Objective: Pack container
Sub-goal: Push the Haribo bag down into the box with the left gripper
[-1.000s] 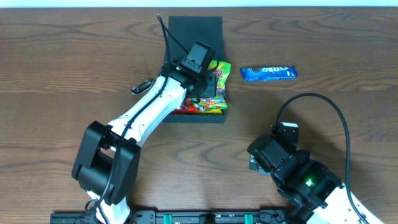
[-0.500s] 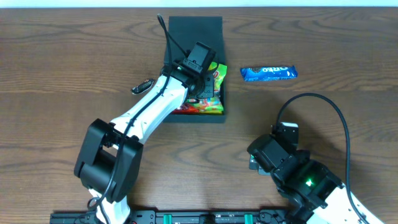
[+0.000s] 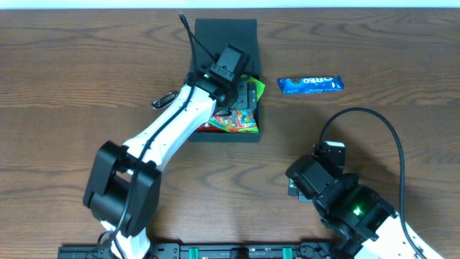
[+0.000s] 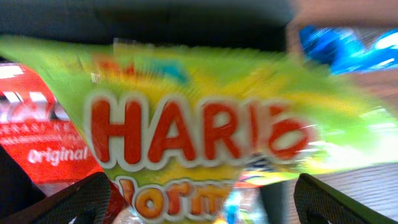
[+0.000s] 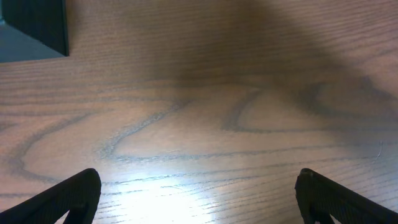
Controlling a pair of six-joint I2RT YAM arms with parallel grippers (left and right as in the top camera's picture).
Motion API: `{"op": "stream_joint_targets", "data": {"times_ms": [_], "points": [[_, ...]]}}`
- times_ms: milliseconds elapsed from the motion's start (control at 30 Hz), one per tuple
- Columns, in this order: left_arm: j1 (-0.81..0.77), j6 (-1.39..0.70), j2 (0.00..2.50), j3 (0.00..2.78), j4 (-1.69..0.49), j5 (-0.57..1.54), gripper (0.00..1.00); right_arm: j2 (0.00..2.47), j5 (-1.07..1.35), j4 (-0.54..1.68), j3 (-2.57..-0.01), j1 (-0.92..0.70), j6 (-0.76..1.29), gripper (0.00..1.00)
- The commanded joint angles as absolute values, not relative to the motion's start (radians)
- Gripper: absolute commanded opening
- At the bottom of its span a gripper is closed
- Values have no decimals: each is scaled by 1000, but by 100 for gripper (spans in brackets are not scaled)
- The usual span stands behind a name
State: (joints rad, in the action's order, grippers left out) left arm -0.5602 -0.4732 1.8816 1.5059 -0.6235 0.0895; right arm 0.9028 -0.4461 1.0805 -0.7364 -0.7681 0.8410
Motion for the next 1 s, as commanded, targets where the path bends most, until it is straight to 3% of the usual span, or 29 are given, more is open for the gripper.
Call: {"op": "stream_joint_targets", "data": {"times_ms": [0,967], "points": [[-564,-457,1827,1573,-606,76,95,902,-475,1081,-730,-773,848,99],[-564,-433,2069,1587,-418,215,95,902,-502,1082,-730,-773,848,99]]}}
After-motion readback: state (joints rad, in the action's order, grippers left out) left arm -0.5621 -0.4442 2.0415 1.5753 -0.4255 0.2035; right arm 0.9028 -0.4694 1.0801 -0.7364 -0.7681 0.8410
